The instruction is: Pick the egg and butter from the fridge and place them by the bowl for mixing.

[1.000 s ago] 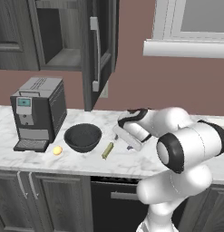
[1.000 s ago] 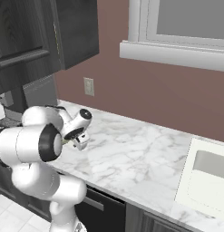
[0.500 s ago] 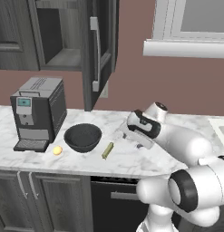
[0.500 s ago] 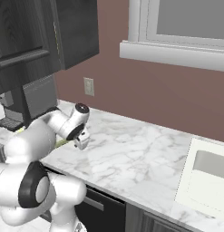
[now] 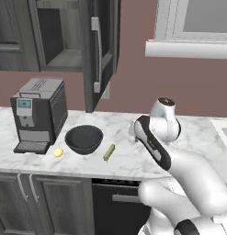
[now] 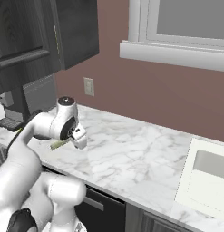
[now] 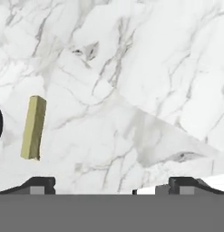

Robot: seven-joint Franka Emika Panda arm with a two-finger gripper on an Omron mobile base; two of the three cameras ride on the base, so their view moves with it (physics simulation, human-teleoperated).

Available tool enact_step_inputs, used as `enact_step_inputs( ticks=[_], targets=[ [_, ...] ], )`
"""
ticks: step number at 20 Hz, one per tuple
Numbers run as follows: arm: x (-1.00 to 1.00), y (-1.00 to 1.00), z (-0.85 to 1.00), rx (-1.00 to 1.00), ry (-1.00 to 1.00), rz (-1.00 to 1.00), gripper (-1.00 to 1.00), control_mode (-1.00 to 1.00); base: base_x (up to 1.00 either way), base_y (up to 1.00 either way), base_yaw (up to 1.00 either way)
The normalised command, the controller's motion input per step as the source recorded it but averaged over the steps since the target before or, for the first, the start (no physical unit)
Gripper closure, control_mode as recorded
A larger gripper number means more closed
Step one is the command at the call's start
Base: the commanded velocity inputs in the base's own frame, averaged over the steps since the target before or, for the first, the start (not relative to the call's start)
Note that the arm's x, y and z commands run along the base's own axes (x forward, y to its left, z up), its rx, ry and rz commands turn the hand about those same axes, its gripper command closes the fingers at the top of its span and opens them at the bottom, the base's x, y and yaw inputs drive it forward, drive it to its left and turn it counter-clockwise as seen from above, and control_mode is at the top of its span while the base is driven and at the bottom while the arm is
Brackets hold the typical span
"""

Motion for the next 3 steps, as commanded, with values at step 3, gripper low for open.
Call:
enact_step_inputs(
  ticks=[3],
  targets=[
    [-0.63, -0.31, 0.37, -0.1, -0.03, 0.07, -1.0, -1.0, 0.0, 0.0, 0.0]
  ],
)
